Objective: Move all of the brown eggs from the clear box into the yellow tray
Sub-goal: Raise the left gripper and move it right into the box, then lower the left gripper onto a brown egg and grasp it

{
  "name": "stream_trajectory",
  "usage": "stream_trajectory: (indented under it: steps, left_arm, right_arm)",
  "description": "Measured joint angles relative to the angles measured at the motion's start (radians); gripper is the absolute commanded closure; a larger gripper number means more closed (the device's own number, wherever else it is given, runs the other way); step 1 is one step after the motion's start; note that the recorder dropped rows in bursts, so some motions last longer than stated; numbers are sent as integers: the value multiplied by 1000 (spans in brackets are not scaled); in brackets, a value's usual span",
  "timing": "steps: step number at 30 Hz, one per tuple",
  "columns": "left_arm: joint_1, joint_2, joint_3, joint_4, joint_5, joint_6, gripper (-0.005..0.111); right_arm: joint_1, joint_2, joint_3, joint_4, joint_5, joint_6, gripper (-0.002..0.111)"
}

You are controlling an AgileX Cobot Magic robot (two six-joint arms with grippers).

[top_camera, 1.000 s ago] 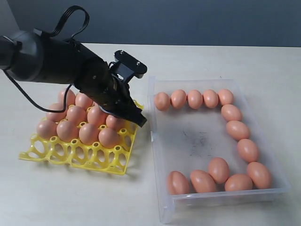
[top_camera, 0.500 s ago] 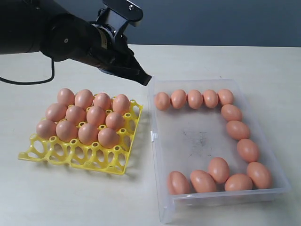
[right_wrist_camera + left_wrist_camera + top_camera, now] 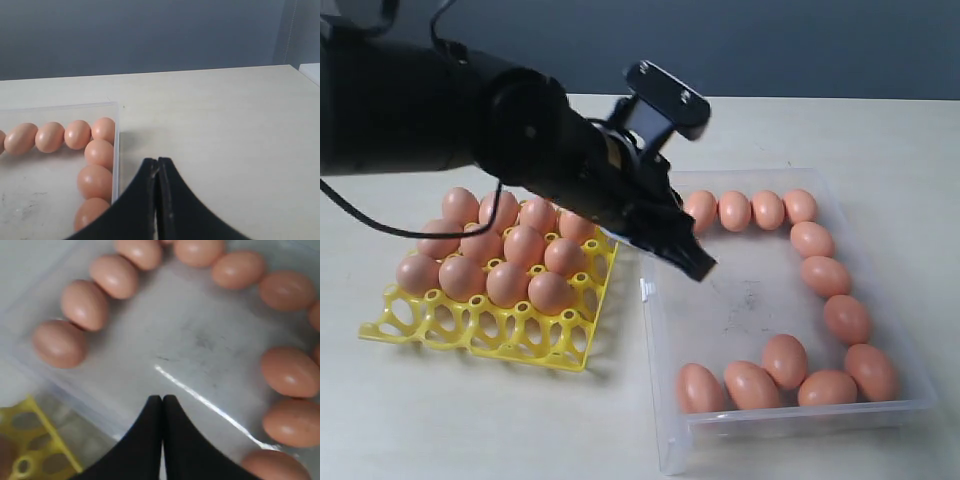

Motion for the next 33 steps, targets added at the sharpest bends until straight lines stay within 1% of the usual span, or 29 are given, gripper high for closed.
stream_trajectory:
  steps: [1,2,4,6,8,9,12,15,18,23,29,33]
  left_arm:
    - [-17,11,0,-27,7,27,101]
    - [-28,23,0,-58,10,46,95]
    - [-39,51,2,-122,13,79,79]
    - [-40,71,4,-208,13,115,60]
    - [-40,89,2,-296,13,166,47]
    - [-40,102,-5,-372,20,208,46]
    - [-43,141,-36,-552,53,294,46]
    - [-47,201,-79,-689,113,356,46]
    - [-47,262,-118,-736,156,375,46]
    - [-47,330,-170,-792,187,381,46]
    - [-47,403,-220,-799,225,383,46]
    - [-47,439,-246,-799,276,377,46]
  right_arm:
    - [0,0,0,0,0,0,109]
    - [0,0,0,0,0,0,109]
    - [0,0,0,0,0,0,109]
    - [0,0,0,0,0,0,109]
    - [0,0,0,0,0,0,109]
    - [0,0,0,0,0,0,109]
    - [0,0,0,0,0,0,109]
    - [0,0,0,0,0,0,109]
    - [0,0,0,0,0,0,109]
    - [0,0,0,0,0,0,109]
    - [0,0,0,0,0,0,109]
    - [0,0,0,0,0,0,109]
